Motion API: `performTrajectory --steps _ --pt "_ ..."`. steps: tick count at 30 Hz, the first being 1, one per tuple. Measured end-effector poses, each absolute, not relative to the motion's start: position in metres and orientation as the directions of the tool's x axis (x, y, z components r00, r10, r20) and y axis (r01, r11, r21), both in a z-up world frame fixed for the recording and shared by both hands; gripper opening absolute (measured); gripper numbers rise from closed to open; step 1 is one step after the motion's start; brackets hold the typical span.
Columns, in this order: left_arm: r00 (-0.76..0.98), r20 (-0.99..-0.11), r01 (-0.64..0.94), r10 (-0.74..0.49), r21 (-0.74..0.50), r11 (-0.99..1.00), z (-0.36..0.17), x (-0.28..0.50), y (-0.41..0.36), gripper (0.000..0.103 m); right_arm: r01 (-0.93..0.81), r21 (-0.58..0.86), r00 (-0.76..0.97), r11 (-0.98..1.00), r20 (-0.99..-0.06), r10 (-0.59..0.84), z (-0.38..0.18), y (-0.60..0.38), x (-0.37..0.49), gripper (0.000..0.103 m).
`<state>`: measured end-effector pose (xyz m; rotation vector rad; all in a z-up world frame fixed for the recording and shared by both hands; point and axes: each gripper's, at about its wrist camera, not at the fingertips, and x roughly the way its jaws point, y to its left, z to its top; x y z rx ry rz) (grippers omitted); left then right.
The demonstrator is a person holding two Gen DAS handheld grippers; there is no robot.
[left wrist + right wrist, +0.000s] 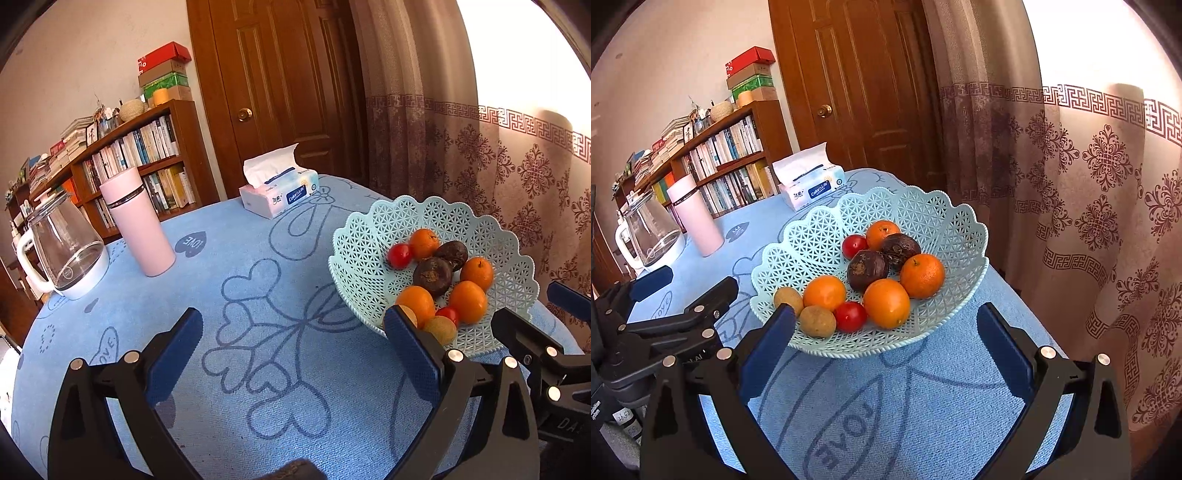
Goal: Organize fruits
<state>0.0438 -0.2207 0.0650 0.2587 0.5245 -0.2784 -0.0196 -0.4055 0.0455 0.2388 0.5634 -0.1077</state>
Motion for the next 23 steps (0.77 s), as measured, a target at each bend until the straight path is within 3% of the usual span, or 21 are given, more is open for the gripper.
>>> performTrajectory --steps 13,23 --pt "0.844 -0.504 0.322 -0.183 0.204 0.924 0.065 0.037 -0.222 0.098 0.179 0.203 0.824 0.963 -0.565 -0.034 0.042 -0.409 -0.015 0.1" --pt "0.808 -0.578 0.253 -0.117 0.161 0.954 0.063 0.036 -0.185 0.098 0.152 0.191 0.828 0.97 -0.561 -0.019 0.043 -0.403 -0.015 0.1"
